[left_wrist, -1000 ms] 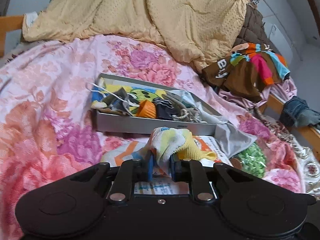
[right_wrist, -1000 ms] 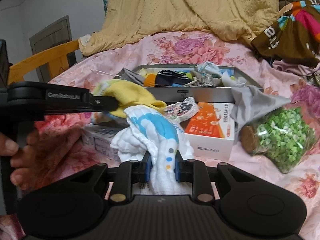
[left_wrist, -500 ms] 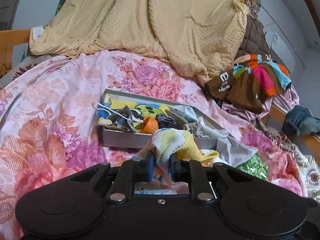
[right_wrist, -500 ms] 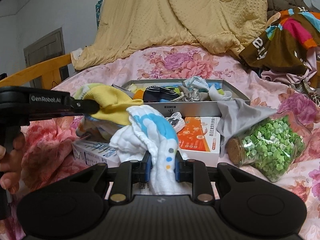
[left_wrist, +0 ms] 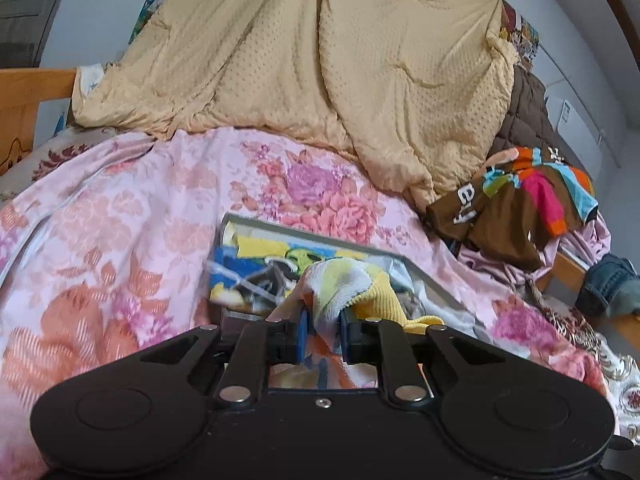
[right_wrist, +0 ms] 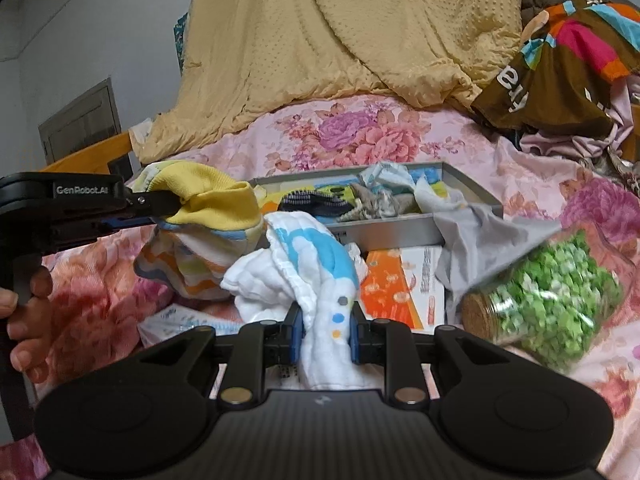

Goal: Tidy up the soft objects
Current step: 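Lift the muslin cloth and striped sock and carry both over the tray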

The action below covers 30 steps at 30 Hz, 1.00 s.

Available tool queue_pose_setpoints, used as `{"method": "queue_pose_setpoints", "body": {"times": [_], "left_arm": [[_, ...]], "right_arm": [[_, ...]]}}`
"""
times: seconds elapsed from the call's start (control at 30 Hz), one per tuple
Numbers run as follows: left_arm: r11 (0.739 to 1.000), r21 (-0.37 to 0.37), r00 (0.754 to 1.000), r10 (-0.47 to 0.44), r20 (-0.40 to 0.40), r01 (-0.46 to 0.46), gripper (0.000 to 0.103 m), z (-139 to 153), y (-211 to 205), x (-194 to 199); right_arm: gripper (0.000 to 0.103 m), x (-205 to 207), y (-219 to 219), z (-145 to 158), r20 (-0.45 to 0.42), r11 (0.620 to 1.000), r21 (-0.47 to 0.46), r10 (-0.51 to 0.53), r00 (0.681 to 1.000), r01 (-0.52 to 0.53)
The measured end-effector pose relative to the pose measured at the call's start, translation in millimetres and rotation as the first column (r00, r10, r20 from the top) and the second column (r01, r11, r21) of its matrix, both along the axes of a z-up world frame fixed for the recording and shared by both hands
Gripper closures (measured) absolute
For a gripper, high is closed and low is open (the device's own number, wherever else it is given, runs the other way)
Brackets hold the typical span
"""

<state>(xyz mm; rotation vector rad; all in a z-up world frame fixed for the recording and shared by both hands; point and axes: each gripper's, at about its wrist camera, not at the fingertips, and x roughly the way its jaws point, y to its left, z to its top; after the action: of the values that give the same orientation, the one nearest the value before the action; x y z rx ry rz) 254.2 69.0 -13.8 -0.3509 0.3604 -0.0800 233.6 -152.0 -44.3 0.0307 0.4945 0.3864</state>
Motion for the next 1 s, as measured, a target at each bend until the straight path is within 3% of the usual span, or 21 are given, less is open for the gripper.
{"method": "queue_pose_setpoints", "body": {"times": [0.17, 0.43, 0.67, 0.87, 1.0], "left_arm": [[1.000, 0.007, 0.998, -0.019, 0.068, 0.018, 0.086, 9.2, 3.0, 19.3], [0.994, -0.105, 0.990, 0.007, 0.139, 0.008, 0.086, 17.4, 25.4, 56.5], [0.980, -0.198, 0.985, 0.069, 0.158, -0.036, 0.086, -4.7, 55.8, 83.9], [0.961, -0.264, 0.985, 0.115, 0.130, -0.077, 0.086, -29.6, 80.1, 104.8], [0.952, -0.305, 0.991, 0.069, 0.111, -0.032, 0.085, -41.1, 89.3, 117.9]], "right_arm": [[0.079, 13.8, 10.6, 12.4, 0.046, 1.000, 0.016, 0.004, 0.999, -0.005], [0.079, 56.1, 30.4, 31.4, 0.082, 0.999, 0.049, -0.009, 0.997, 0.005], [0.079, 99.7, 55.3, 48.0, 0.115, 1.000, 0.019, 0.000, 0.993, -0.002], [0.078, 131.7, 77.7, 46.4, 0.097, 1.000, -0.003, 0.009, 0.995, -0.009], [0.078, 148.0, 88.8, 42.4, 0.073, 1.000, -0.019, 0.018, 0.997, -0.016]]}}
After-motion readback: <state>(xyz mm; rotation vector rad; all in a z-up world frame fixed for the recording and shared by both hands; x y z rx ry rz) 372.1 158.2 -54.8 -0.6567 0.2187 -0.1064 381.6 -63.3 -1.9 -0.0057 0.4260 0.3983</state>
